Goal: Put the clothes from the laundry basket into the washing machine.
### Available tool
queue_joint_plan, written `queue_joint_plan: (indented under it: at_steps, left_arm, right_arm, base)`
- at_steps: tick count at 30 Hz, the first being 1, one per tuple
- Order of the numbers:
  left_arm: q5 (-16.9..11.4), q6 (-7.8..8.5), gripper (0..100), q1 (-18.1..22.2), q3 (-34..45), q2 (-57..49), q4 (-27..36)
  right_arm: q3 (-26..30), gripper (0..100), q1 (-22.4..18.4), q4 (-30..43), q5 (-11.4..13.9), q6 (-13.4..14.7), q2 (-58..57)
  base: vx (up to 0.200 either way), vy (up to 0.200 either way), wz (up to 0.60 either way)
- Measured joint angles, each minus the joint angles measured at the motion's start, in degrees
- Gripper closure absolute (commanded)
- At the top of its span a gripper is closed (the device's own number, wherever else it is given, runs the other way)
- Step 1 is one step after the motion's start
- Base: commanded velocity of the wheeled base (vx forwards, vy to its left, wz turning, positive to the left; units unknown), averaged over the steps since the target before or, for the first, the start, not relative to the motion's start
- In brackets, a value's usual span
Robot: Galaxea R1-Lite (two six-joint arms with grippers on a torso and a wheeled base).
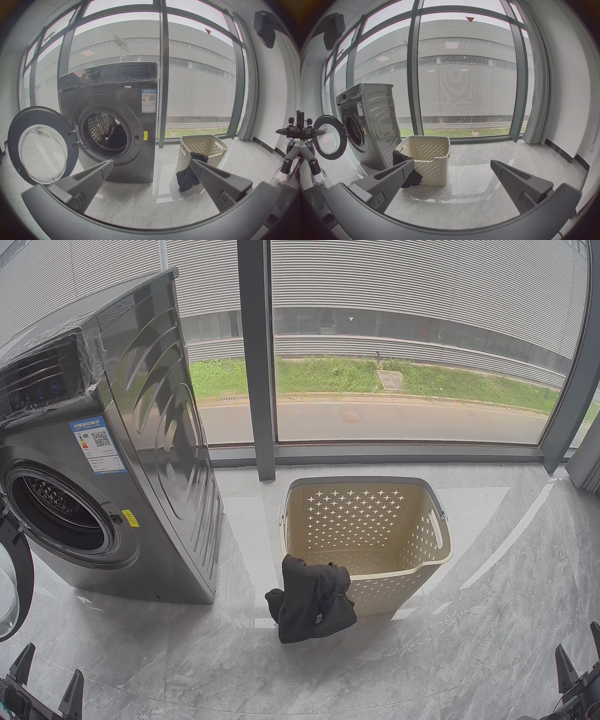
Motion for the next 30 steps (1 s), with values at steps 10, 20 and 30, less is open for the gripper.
queue_joint_plan:
  at_steps: [10,20,30]
  left_arm:
    - [0.00,-0.01,0,-0.02,0.00,0.00,0.00]
    - [0.04,-0.15,0,-0.02,0.00,0.00,0.00]
    - [0.00,-0.04,0,-0.02,0.00,0.00,0.00]
  right_arm:
    - [0.00,0,-0.01,-0.02,0.02,0.00,0.00]
    - [0.00,0,-0.01,-0.02,0.02,0.00,0.00]
    - [0.00,0,-0.01,-0.02,0.02,0.00,0.00]
  base:
    - [0.000,-0.080,0.00]
    - [0.000,-0.040,0.00]
    - [0.000,0.000,0.00]
